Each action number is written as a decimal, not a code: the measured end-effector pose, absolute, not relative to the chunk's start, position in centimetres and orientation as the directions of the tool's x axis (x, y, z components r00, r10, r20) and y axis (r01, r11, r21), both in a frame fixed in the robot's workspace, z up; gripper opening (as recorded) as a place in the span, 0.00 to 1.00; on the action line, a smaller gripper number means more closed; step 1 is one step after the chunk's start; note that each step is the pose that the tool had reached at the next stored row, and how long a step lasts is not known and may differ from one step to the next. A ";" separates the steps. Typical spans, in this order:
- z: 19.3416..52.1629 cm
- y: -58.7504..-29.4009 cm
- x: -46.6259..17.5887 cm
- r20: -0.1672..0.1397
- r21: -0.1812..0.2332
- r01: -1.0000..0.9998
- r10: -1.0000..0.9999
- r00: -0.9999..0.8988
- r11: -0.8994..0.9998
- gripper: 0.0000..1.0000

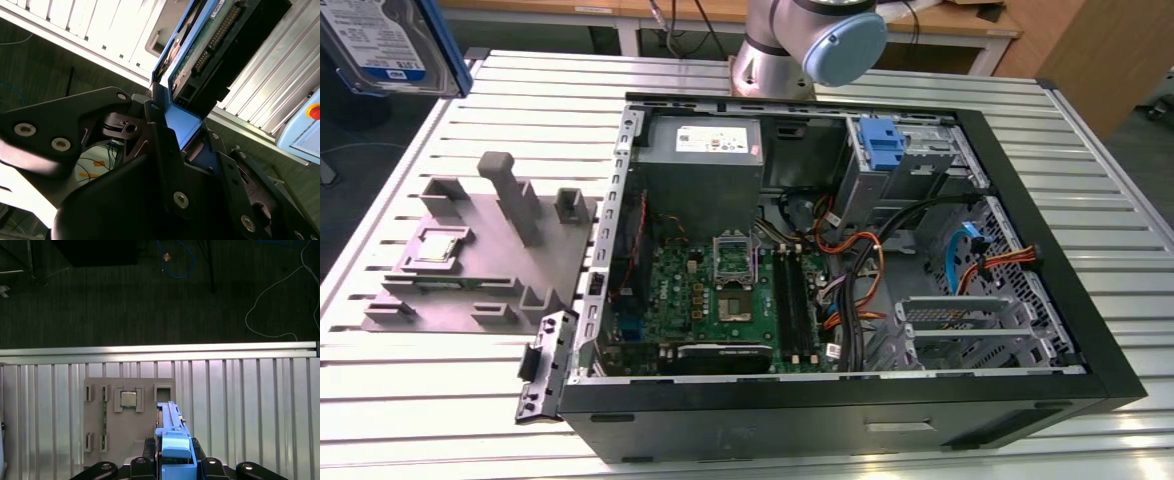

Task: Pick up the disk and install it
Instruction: 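Pick up the disk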

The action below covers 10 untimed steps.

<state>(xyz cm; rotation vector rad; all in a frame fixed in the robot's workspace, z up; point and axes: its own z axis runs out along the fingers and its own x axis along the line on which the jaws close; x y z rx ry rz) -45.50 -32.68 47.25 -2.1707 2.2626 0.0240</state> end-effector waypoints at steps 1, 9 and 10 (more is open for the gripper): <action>47.3 -32.7 -45.5 -0.015 0.007 -0.999 -0.999 -0.041 0.041 0.37; 47.4 -32.7 -45.5 -0.015 0.007 -0.999 -0.999 -0.041 0.041 0.37; 47.4 -32.7 -45.5 -0.015 0.007 -0.999 -0.999 -0.041 0.041 0.37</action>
